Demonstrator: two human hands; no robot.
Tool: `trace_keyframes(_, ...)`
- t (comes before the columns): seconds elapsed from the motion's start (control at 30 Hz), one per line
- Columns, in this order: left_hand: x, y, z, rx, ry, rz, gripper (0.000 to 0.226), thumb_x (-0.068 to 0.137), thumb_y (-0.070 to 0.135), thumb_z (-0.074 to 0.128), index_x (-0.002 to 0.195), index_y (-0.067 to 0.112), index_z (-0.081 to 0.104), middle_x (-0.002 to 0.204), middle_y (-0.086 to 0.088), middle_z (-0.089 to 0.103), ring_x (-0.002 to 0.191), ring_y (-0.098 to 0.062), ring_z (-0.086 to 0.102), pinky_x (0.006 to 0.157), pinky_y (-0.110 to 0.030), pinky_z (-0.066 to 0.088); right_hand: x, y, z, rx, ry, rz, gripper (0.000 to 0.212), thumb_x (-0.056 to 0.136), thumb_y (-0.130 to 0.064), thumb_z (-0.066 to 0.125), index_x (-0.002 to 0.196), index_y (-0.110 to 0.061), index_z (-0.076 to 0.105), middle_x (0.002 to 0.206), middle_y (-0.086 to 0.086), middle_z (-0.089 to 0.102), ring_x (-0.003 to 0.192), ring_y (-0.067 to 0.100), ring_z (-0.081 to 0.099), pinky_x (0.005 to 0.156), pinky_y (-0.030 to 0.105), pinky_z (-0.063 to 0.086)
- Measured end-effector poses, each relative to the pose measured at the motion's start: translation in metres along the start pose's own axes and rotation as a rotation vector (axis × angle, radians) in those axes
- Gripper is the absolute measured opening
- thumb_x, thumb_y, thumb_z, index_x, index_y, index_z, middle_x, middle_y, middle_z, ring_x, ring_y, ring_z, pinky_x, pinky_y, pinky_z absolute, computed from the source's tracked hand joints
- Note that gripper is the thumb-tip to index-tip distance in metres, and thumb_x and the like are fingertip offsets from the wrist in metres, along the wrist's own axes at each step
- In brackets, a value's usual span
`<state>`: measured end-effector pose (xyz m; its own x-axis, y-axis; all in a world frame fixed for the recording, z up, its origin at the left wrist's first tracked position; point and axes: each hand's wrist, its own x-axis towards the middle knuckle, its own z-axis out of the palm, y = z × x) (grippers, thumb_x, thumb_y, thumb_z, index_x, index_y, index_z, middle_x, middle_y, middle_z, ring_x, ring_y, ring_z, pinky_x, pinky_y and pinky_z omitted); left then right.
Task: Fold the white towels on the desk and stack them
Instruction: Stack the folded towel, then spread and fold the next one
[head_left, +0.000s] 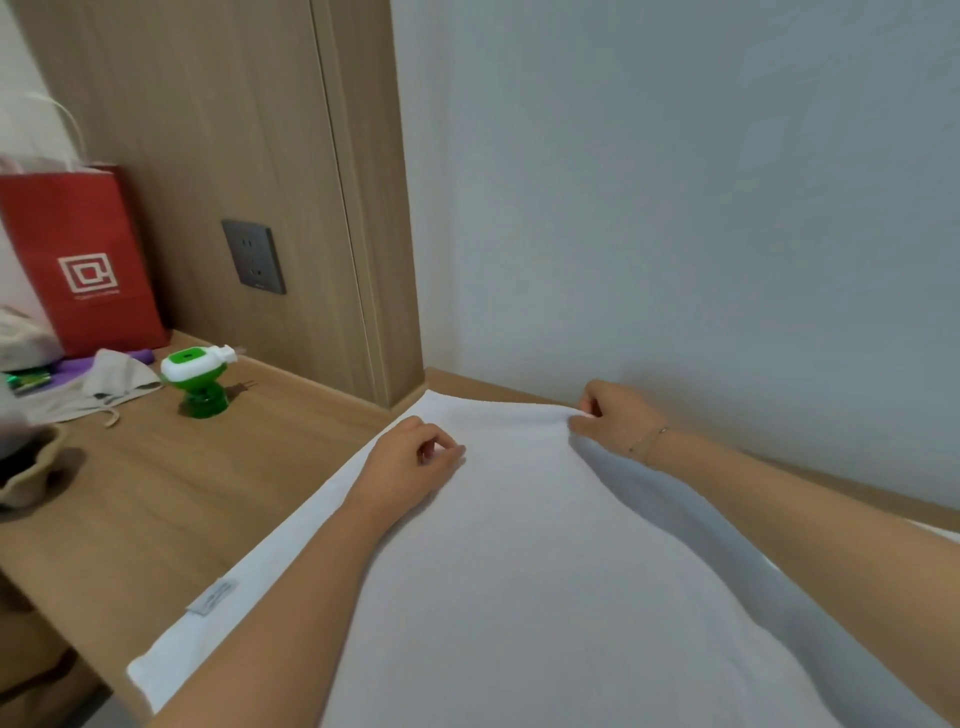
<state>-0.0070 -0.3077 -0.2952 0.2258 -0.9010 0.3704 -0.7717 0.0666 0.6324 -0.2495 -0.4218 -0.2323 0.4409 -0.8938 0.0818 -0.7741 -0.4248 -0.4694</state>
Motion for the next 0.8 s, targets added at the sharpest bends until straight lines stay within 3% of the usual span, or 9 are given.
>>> trace_keyframes(0.1,0.003,0.003,-0.003,-0.24,0.013,-0.225,0.047,0.095,0.052,0.052,0.07,0.017,0.071,0.075,0.003,0.069,0.068,-0.004,0.059,0.075,-0.026,0.047,-0.029,-0.013,-0.007,-0.173,0.172,-0.189,0.012,0.09,-0.029,0.058,0.09,-0.021,0.05,0.084,0.0,0.06,0.08,0.026,0.055,0.062,0.032,0.035)
trace_keyframes(0.2,0.007,0.01,-0.005,-0.541,0.035,-0.457,0.057,0.094,0.055,0.052,0.058,0.014,0.071,0.067,0.0,0.069,0.065,-0.012,0.057,0.085,-0.033,0.053,-0.073,-0.029,-0.007,-0.268,0.387,-0.533,0.016,0.079,-0.015,0.068,0.093,-0.016,0.06,0.084,0.001,0.064,0.074,0.028,0.061,0.056,0.033,0.044)
trace_keyframes(0.3,0.008,0.018,-0.009,-0.616,0.055,-0.527,0.058,0.088,0.065,0.055,0.06,0.016,0.069,0.061,-0.001,0.066,0.065,-0.017,0.06,0.075,-0.028,0.054,-0.109,-0.039,0.004,-0.333,0.474,-0.769,0.025,0.06,-0.001,0.078,0.081,-0.012,0.068,0.074,0.004,0.062,0.059,0.026,0.06,0.04,0.031,0.044)
trace_keyframes(0.4,0.012,0.032,-0.017,-0.68,0.033,-0.56,0.064,0.087,0.071,0.048,0.075,0.011,0.066,0.057,-0.002,0.066,0.056,-0.01,0.064,0.057,-0.017,0.051,-0.128,-0.04,0.021,-0.447,0.424,-0.774,0.028,0.051,-0.006,0.084,0.072,-0.017,0.069,0.067,-0.002,0.059,0.051,0.018,0.056,0.034,0.025,0.039)
trace_keyframes(0.47,0.014,0.042,-0.021,-0.71,0.011,-0.568,0.051,0.087,0.065,0.054,0.075,0.015,0.056,0.053,0.0,0.054,0.046,-0.01,0.053,0.048,-0.017,0.043,-0.136,-0.038,0.03,-0.501,0.376,-0.758,0.027,0.047,-0.013,0.085,0.067,-0.022,0.069,0.064,-0.006,0.057,0.05,0.014,0.055,0.034,0.023,0.036)
trace_keyframes(0.57,0.012,0.051,-0.022,-0.498,0.008,-0.592,0.04,0.081,0.037,0.078,0.087,0.015,0.045,0.071,-0.004,0.048,0.056,-0.017,0.047,0.056,-0.029,0.045,-0.144,-0.036,0.035,-0.517,0.273,-0.768,0.027,0.047,-0.018,0.084,0.067,-0.026,0.069,0.065,-0.009,0.056,0.051,0.012,0.054,0.036,0.021,0.032)
trace_keyframes(0.63,0.009,0.057,-0.025,-0.341,0.101,-0.622,0.037,0.082,0.014,0.073,0.108,0.01,0.048,0.095,-0.01,0.058,0.072,-0.022,0.058,0.071,-0.036,0.054,-0.148,-0.039,0.031,-0.555,0.2,-0.76,0.027,0.048,-0.019,0.082,0.071,-0.028,0.071,0.068,-0.01,0.057,0.053,0.011,0.055,0.038,0.022,0.029)
trace_keyframes(0.7,0.007,0.065,-0.031,-0.347,0.195,-0.607,0.036,0.083,0.008,0.065,0.116,0.006,0.051,0.102,-0.011,0.058,0.075,-0.022,0.061,0.08,-0.037,0.056,-0.151,-0.043,0.028,-0.617,0.159,-0.724,0.028,0.063,-0.02,0.074,0.09,-0.028,0.071,0.083,-0.007,0.059,0.068,0.013,0.059,0.045,0.025,0.031)
trace_keyframes(0.8,0.006,0.078,-0.052,-0.512,0.248,-0.594,0.01,0.086,0.003,0.061,0.096,0.006,0.058,0.092,-0.008,0.055,0.069,-0.016,0.057,0.075,-0.032,0.056,-0.15,-0.043,0.018,-0.578,0.077,-0.55,0.034,0.091,-0.02,0.046,0.125,-0.024,0.052,0.117,-0.001,0.048,0.104,0.022,0.054,0.062,0.034,0.037)
